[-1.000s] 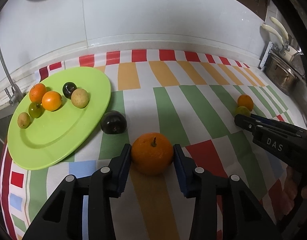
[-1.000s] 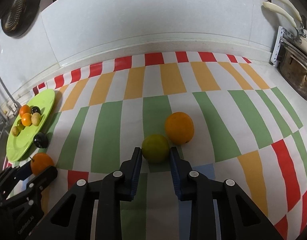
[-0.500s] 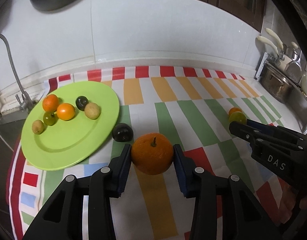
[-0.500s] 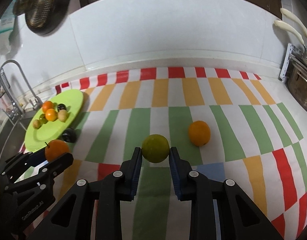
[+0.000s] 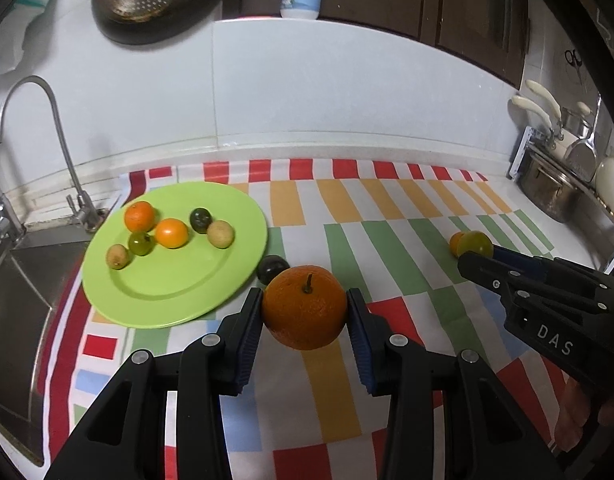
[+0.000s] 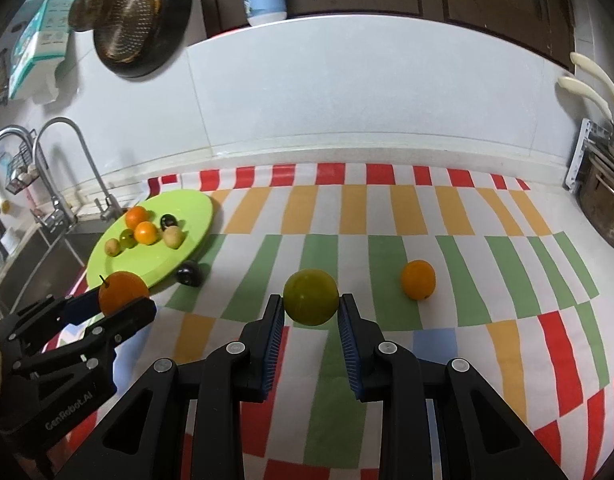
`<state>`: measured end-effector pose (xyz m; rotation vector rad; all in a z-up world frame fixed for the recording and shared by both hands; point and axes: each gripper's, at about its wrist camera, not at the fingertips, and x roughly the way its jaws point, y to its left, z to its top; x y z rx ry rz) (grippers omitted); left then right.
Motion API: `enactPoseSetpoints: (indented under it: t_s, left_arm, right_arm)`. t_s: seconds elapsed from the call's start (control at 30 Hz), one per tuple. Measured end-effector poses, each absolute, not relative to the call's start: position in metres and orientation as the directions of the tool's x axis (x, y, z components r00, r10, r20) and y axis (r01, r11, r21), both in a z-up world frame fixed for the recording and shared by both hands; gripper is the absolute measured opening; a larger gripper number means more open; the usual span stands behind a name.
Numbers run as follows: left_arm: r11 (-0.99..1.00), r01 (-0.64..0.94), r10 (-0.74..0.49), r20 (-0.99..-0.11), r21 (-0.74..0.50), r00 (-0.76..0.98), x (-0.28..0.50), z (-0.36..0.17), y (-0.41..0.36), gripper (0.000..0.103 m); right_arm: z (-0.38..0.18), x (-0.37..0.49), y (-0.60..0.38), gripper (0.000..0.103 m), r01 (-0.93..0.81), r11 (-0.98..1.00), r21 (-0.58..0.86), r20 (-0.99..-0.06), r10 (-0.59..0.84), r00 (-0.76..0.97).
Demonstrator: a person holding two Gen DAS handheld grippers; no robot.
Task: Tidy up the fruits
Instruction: 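Grasp an orange with the left tool while the right tool grasps a green-yellow fruit, then carry both fruits over the green plate and lower them onto it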
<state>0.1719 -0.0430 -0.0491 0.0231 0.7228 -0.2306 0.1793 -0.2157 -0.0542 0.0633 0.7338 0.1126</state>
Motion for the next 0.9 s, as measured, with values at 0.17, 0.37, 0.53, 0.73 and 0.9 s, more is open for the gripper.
enactPoseSetpoints:
  t_s: [0.17,0.37,0.53,0.73,0.9]
  left_arm:
    - [0.979,0.199,-0.186,-0.643,-0.052,0.743,0.163,-0.043,-0.035,0.040]
    - [0.983,0.178,-0.168,-0.624,-0.047,0.763,0.152,-0.032,-0.022,0.040]
    - [0.987,0.156,-0.152,-0.597,-0.045,0.787,0.144,-0.021,-0.007,0.040]
    - [0.991,0.125,-0.124,-0.568,-0.038,0.814,0.139,-0.010,0.012,0.040]
    - [0.995,0.096,-0.097,-0.549,-0.032,0.830,0.139,-0.003,0.029,0.040]
  right_arm:
    - [-0.047,0.170,-0.208,0.029,-0.102,0.991,0.090,-0.646,0.136,0.751]
    - [-0.036,0.162,-0.196,0.029,-0.133,0.987,0.090,-0.620,0.160,0.768]
    - [-0.025,0.159,-0.183,0.029,-0.162,0.982,0.092,-0.594,0.185,0.783]
    - [-0.013,0.158,-0.162,0.029,-0.207,0.975,0.081,-0.563,0.216,0.797]
    - [-0.007,0.162,-0.144,0.029,-0.246,0.966,0.077,-0.548,0.247,0.799]
